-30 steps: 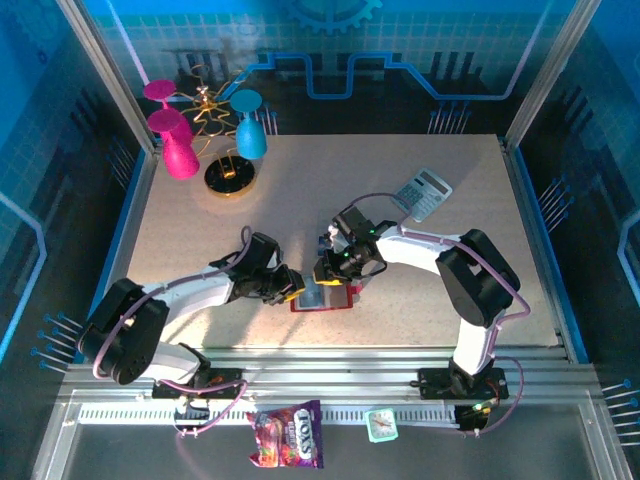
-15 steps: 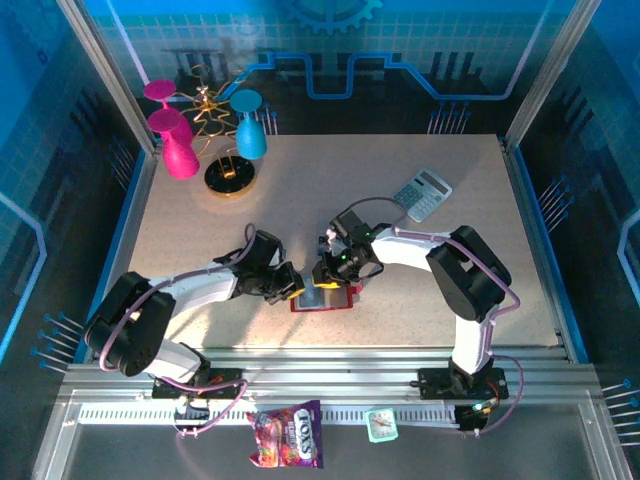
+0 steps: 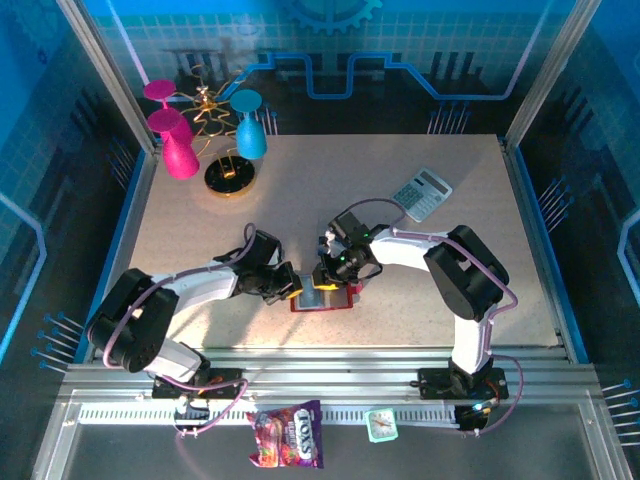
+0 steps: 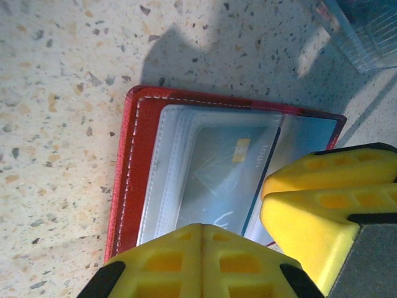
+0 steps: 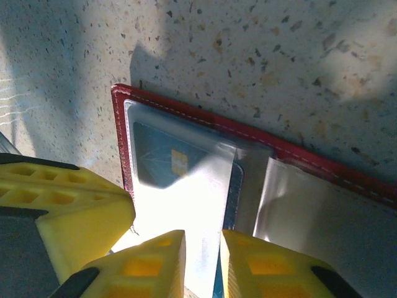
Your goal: Take the credit cards out of the card holder
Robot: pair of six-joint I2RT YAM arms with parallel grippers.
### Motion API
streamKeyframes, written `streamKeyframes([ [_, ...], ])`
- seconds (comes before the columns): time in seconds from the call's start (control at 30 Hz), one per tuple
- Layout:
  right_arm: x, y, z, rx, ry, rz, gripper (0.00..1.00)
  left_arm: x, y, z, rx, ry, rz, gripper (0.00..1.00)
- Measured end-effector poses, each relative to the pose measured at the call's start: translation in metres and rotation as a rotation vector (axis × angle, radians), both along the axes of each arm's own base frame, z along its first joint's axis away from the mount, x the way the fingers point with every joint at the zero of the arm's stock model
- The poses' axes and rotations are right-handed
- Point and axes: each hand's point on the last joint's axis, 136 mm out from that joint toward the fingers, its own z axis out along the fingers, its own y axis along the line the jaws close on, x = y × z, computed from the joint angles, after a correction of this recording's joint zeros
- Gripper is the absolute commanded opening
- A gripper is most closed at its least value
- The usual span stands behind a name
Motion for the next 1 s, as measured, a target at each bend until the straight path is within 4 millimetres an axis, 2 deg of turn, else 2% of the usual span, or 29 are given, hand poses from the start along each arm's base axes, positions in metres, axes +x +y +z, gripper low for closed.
streamKeyframes([
  [0.2, -0.0003, 0.0002, 0.0002, 0.002, 0.001, 0.001, 0.21, -0.0014, 0.0007, -0.0044, 0.008, 0.014, -0.001, 0.06],
  [1.0, -0.0019, 0.0001, -0.0036, -0.002, 0.013, 0.007, 0.34, -0.0002, 0.0001, -0.0061, 0.010, 0.019, -0.001, 0.07],
])
